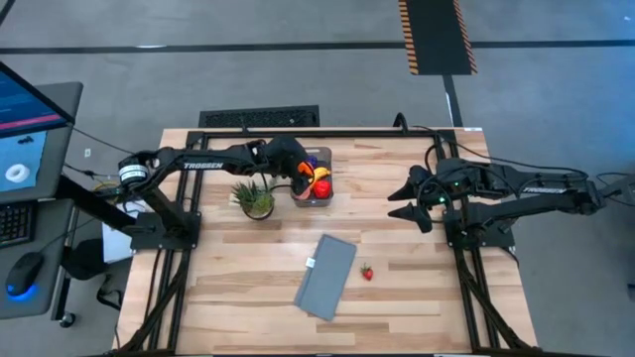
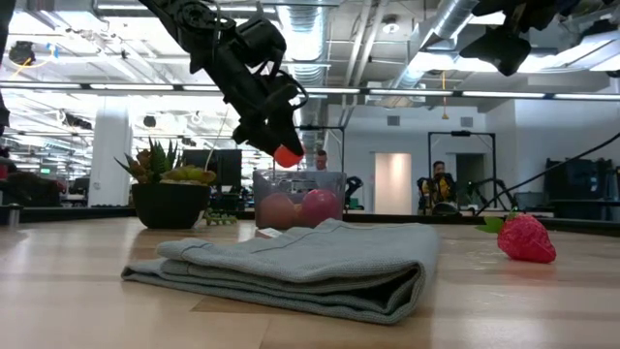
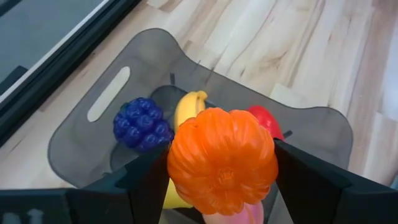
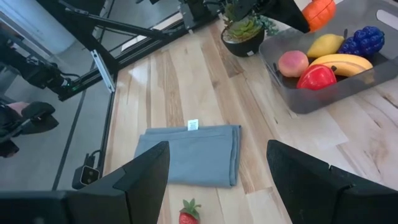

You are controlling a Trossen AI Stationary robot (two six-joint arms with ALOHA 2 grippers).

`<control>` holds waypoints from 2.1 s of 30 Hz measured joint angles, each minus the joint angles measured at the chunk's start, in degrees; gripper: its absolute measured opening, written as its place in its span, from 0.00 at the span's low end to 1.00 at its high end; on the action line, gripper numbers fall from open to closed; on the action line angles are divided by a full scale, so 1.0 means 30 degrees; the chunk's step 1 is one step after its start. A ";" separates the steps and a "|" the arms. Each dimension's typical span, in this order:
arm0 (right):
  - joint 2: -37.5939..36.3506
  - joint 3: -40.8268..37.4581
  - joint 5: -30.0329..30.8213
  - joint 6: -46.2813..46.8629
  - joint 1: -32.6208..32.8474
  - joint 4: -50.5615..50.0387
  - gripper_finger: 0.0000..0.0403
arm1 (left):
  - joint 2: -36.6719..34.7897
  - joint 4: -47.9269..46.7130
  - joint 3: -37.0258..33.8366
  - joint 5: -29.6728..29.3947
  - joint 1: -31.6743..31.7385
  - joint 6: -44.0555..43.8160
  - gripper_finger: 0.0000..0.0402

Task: Pick and placing Produce into tupperware
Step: Put the orange pumpkin into the black bin

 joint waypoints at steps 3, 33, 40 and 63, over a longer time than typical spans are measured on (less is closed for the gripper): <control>0.0000 -0.0001 0.0005 -0.0001 0.0000 0.0000 0.72 | 0.0000 -0.0005 0.0005 0.0022 0.0046 0.0007 0.62; 0.0000 -0.0005 0.0005 0.0007 0.0000 0.0015 0.72 | -0.0029 0.0971 0.0005 0.0145 0.0866 -0.0146 0.62; 0.0000 0.0000 0.0005 0.0000 0.0000 0.0036 0.72 | -0.0029 0.0972 0.0005 0.0138 0.1198 -0.0146 0.62; -0.0003 -0.0002 0.0355 0.0020 0.0005 0.0415 0.72 | 0.2305 0.1189 0.1013 0.0643 0.1262 -0.0659 0.62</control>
